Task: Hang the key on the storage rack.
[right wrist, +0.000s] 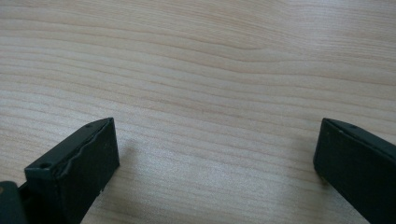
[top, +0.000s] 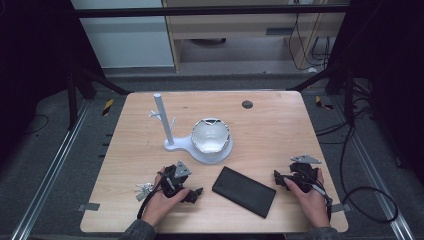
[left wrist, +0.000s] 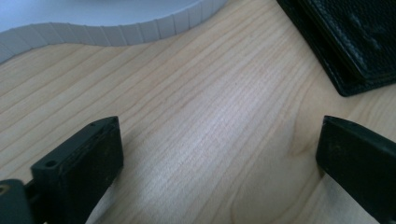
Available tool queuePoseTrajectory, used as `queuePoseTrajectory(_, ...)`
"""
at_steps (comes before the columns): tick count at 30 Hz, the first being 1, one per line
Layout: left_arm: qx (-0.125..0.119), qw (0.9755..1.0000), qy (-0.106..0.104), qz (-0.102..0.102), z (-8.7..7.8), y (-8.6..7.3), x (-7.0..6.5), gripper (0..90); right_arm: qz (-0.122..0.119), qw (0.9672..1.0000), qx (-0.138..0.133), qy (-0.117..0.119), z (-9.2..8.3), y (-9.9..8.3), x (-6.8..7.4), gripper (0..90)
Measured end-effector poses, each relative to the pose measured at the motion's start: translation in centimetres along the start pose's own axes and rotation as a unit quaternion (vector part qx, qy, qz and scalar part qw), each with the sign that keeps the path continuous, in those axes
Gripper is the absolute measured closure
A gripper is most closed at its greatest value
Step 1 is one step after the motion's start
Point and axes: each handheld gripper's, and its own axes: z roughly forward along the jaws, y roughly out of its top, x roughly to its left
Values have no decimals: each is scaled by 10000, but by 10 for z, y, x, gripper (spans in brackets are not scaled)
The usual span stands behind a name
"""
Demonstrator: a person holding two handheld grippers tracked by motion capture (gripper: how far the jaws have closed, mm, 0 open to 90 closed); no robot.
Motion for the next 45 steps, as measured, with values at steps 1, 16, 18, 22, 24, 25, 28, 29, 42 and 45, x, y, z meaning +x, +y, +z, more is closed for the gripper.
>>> queuePoseTrajectory(1,1,10000,-7,36,-2,0,0,51,0,10000,-1,1,0,0,0,5)
queuePoseTrajectory(16,1142,9930,295,60,-53,31,29,139,-113,9999,-10,126,-3,-3,-2,6)
queuePoseTrajectory(18,1159,9924,405,57,-61,29,32,153,-114,9999,-8,130,-3,-3,-2,6)
queuePoseTrajectory(22,1119,9921,572,6,-81,25,37,214,-116,9998,-6,129,-3,-3,-2,6)
queuePoseTrajectory(24,1189,9911,600,27,-87,21,39,242,-129,9998,-6,129,-3,-3,-2,5)
queuePoseTrajectory(25,1220,9907,601,19,-90,18,40,265,-126,9998,-8,133,-3,-3,-2,5)
queuePoseTrajectory(28,1359,9889,603,-2,-95,11,44,325,-134,9998,-9,143,-3,-3,-2,5)
queuePoseTrajectory(29,1381,9885,611,-11,-95,10,44,338,-135,9998,-9,143,-3,-3,-2,5)
queuePoseTrajectory(42,1880,9809,478,-113,-103,-19,56,481,-160,9997,-13,161,-3,-3,-2,6)
queuePoseTrajectory(45,1965,9789,558,-82,-99,-26,62,492,-169,9997,-16,147,-3,-3,-2,6)
